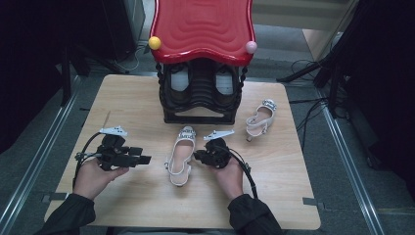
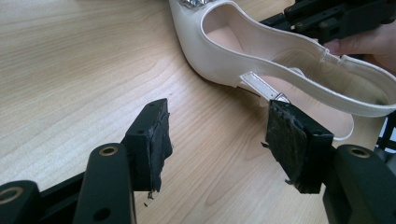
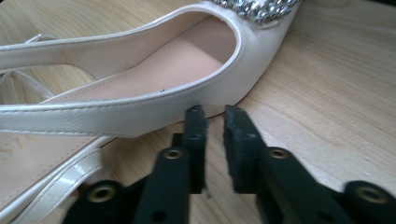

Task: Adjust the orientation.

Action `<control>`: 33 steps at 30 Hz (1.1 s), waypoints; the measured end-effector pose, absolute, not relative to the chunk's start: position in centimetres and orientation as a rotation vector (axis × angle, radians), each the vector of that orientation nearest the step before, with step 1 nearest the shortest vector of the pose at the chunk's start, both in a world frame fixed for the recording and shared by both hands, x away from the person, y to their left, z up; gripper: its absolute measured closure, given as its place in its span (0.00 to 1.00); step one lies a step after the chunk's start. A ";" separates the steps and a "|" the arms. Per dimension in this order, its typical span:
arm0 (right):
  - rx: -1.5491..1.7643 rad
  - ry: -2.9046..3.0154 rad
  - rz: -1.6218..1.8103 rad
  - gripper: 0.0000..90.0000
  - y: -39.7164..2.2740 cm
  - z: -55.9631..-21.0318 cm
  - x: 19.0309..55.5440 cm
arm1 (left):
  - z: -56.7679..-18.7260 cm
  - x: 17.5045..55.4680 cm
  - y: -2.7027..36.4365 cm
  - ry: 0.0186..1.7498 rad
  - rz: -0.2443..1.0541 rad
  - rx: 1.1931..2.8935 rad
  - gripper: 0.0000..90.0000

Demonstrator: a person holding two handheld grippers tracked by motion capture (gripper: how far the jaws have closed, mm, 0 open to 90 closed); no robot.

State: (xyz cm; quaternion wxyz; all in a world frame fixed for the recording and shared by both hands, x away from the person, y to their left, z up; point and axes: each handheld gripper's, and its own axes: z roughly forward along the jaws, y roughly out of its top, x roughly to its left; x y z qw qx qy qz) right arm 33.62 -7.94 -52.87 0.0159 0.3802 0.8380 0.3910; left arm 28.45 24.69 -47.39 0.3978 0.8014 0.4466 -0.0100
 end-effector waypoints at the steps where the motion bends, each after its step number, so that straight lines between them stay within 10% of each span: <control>1: 1.178 2.602 1.215 0.83 -8.1 -52.7 33.6 | -47.4 28.6 24.7 1.129 -0.029 2.028 0.44; 11: 1.192 2.548 1.232 0.67 -10.2 -51.4 33.4 | -47.3 29.6 24.2 1.095 -0.044 2.032 0.43; 33: 1.272 2.456 1.214 0.63 -15.2 -50.1 34.2 | -47.4 30.8 22.0 1.025 -0.091 2.072 0.43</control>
